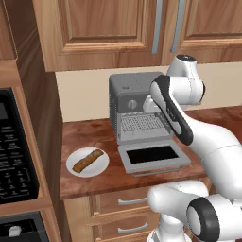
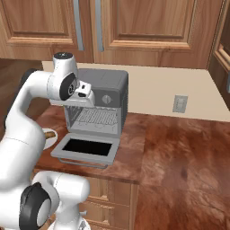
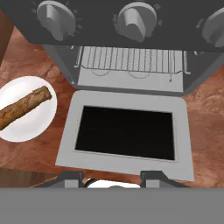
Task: Pull the toaster oven rack outwards. Pick up the baguette from the plate and place it on the toaster oven rack. Close the toaster oven door fully and set the temperature to the lowest setting.
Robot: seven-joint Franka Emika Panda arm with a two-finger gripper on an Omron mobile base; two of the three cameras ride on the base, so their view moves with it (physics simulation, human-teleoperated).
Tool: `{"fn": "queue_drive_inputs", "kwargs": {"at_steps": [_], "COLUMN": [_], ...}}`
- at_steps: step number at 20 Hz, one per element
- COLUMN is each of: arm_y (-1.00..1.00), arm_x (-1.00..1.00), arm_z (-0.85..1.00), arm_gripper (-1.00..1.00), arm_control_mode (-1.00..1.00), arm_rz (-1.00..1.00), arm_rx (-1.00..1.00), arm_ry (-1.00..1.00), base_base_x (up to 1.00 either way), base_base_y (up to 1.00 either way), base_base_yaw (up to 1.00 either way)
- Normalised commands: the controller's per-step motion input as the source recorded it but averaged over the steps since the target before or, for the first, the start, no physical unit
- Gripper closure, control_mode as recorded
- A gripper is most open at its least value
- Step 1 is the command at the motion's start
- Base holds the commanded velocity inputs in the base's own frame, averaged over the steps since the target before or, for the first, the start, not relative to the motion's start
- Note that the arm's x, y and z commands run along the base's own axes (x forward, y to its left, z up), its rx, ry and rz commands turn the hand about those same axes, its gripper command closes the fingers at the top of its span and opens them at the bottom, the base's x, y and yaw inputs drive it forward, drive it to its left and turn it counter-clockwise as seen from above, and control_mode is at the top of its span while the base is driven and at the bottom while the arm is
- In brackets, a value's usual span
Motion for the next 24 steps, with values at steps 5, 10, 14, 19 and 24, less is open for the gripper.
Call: {"fn": "queue_drive_inputs", "kwargs": {"at_steps": [5, 10, 14, 19, 24], "arm_y": [0.0, 0.0, 0.0, 0.0, 0.0], "arm_x": [-0.27, -0.5, -0.25, -0.04, -0.03], "arm_z": [-0.18, -0.39, -0.24, -0.09, 0.0], "arm_gripper": [-1.0, -1.0, -1.0, -1.0, -1.0], "arm_control_mode": [-1.0, -1.0, -1.0, -1.0, -1.0], "arm_rz": [0.0, 0.0, 0.0, 0.0, 0.0], "arm_rx": [-0.01, 0.0, -0.01, -0.03, 0.0], "arm_ry": [0.0, -0.16, -0.26, -0.24, -0.19], "base_base_x": [0.0, 0.0, 0.0, 0.0, 0.0], "base_base_y": [0.0, 0.0, 0.0, 0.0, 0.0], "base_base_yaw": [0.0, 0.0, 0.0, 0.0, 0.0]}}
